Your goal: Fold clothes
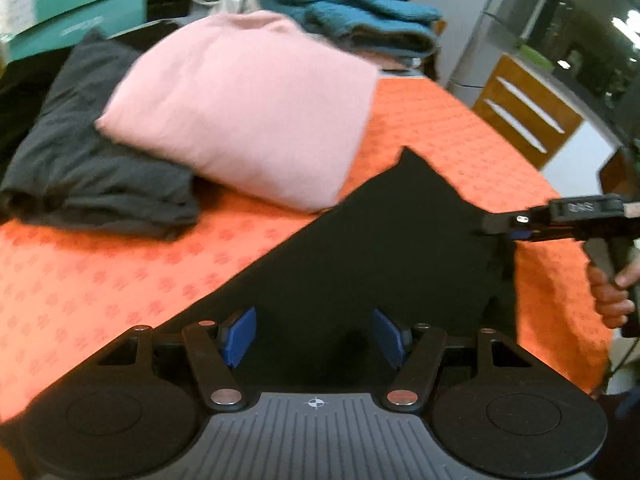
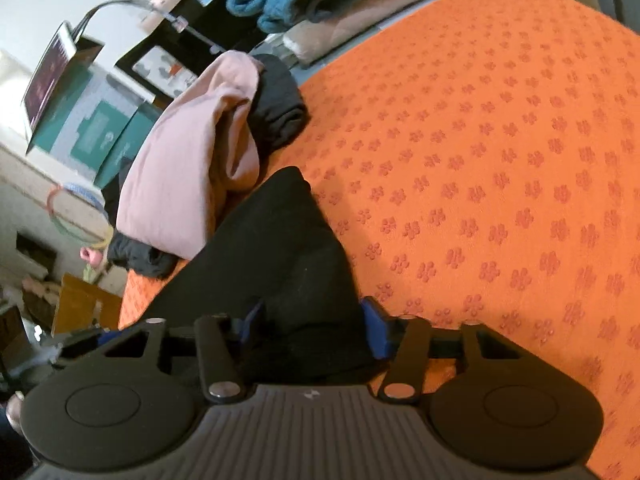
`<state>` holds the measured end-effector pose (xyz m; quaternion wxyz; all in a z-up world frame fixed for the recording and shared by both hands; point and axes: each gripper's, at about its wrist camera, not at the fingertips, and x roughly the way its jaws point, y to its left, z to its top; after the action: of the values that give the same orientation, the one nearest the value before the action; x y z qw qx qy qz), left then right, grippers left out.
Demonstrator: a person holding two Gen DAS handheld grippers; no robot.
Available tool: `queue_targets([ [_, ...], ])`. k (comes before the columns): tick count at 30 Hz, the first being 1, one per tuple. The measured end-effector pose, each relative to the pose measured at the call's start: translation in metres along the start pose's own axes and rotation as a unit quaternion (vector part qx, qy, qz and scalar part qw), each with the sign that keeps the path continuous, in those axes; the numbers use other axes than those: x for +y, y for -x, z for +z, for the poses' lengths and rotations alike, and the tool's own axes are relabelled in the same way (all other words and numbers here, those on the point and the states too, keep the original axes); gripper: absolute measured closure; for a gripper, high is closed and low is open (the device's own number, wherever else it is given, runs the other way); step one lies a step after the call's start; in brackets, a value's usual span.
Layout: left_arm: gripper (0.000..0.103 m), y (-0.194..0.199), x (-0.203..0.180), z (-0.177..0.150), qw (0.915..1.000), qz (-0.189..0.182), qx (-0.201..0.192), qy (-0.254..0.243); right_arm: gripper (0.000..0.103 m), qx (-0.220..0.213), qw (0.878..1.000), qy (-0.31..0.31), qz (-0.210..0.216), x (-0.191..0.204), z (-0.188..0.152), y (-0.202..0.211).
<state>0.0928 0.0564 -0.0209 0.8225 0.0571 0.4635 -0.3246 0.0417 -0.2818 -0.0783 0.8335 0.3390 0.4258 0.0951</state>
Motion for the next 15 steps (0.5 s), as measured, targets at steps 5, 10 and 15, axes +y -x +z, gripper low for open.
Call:
queue_targets([
  [5, 0.036, -0.016, -0.008, -0.003, 0.9992, 0.021, 0.027, -0.022, 0.081, -0.018, 1.0, -0.009, 0.012, 0.008, -0.003, 0.006],
  [10, 0.035, -0.006, 0.001, -0.004, 0.9994, 0.004, 0.012, 0.033, 0.084, -0.057, 0.998, 0.028, 0.017, 0.048, 0.0, 0.031],
  [15, 0.034, 0.044, 0.024, 0.002, 0.9743, -0.101, -0.064, 0.191, 0.084, -0.076, 0.988, 0.136, 0.006, 0.114, -0.004, 0.052],
])
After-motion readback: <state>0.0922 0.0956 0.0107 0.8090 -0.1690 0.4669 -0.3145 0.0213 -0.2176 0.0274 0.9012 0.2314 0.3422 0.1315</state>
